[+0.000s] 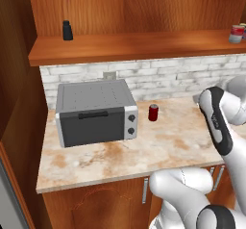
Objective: Pick the cans from the counter and place them in their designated side in the cabinet.
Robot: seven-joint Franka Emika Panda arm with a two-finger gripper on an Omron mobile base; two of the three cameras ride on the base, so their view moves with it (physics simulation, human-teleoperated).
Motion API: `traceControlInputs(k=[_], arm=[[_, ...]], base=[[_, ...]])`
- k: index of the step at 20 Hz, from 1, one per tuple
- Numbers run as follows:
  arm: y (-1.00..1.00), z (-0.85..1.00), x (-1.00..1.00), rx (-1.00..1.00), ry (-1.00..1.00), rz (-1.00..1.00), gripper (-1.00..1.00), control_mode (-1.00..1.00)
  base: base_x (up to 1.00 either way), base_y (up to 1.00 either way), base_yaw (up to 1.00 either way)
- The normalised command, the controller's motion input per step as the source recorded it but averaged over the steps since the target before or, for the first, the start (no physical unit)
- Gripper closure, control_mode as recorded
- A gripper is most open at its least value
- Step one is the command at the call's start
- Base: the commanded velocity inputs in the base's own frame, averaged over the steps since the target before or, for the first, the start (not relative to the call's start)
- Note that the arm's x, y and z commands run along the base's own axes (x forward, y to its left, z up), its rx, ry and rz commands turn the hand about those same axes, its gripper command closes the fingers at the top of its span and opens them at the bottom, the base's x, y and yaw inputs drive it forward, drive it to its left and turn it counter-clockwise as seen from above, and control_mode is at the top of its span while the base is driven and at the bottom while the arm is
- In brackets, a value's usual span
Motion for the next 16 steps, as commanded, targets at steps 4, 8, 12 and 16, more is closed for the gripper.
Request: traceControlInputs(k=[4,8,12,16], arm=[[-0.20,0.35,-0.41,-0.01,0.00,-0.01,1.00,-1.00],[-0.18,0.28,-0.49,-0.01,0.00,-0.02,1.00,-1.00],[-0.15,0.25,-0.46,-0.01,0.00,-0.02,1.00,-1.00],[-0.10,0.28,-0.40,-0.01,-0.01,-0.01,1.00,-1.00]], base=[[0.00,0.00,0.00],[0.00,0.00,0.00],[0.00,0.00,0.00],[0.00,0.00,0.00]])
